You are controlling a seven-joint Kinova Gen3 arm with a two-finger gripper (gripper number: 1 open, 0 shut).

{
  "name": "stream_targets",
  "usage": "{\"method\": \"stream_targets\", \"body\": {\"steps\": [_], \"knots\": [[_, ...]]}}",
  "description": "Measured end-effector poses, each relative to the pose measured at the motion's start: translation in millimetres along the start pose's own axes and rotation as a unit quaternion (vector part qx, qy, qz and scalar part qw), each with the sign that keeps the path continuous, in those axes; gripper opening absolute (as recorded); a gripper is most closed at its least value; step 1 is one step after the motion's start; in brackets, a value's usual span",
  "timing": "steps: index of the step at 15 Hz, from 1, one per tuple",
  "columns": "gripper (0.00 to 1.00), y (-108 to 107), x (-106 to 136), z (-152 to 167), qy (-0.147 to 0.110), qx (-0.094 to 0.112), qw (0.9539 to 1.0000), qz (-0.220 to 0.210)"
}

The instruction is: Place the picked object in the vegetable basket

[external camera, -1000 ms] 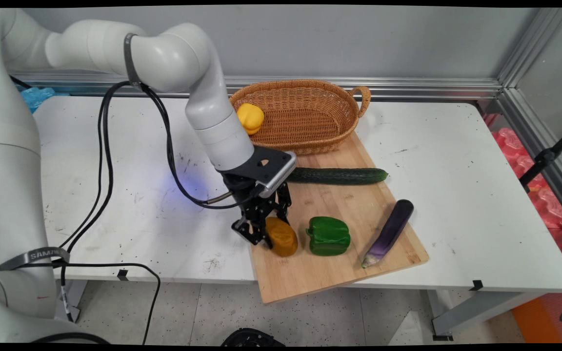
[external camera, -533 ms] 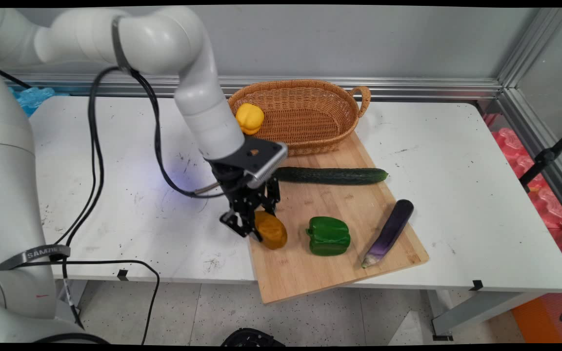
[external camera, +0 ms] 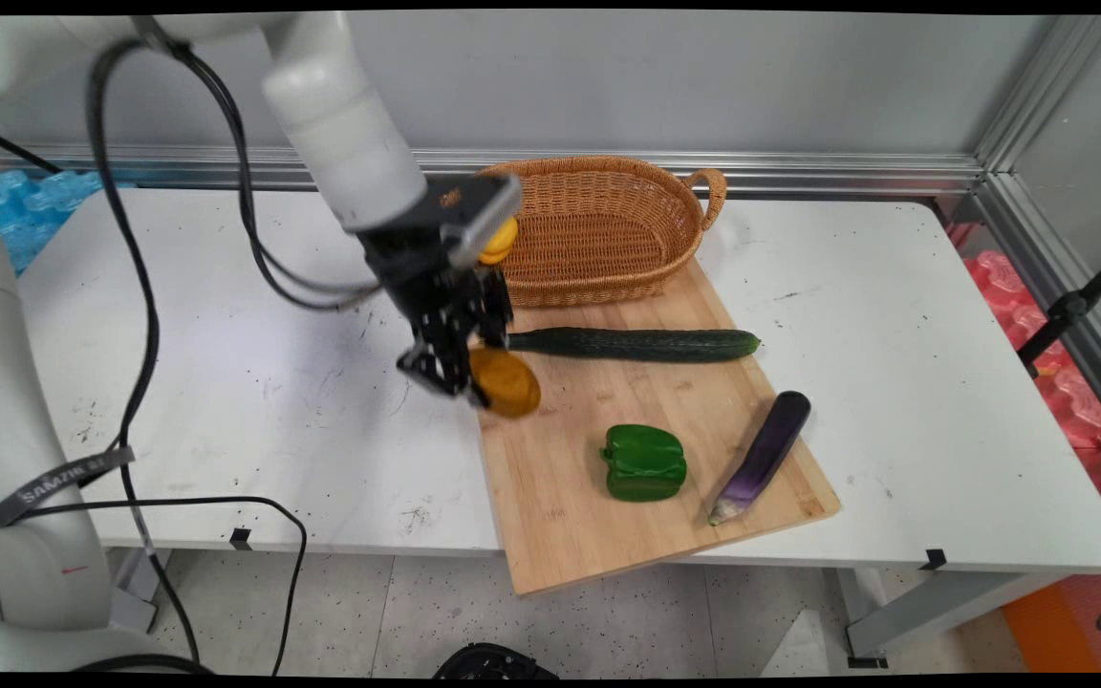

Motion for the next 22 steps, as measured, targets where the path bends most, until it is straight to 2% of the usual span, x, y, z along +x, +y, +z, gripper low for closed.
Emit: {"method": "stream_targets", "body": {"steps": [4,9,11,13,17,20,22], "knots": [[0.00,-14,-9,-44,0.022,0.043,0.9957,-0.079],[0.00,-39,-23,-73,0.042,0.093,0.9800,-0.171],[0.00,-58,-29,-83,0.051,0.121,0.9678,-0.215],[0.00,-72,-31,-85,0.058,0.136,0.9601,-0.237],[0.00,-117,-33,-79,0.071,0.175,0.9378,-0.291],[0.00,-146,-32,-65,0.072,0.193,0.9265,-0.315],[0.00,-166,-30,-50,0.070,0.202,0.9206,-0.327]]}}
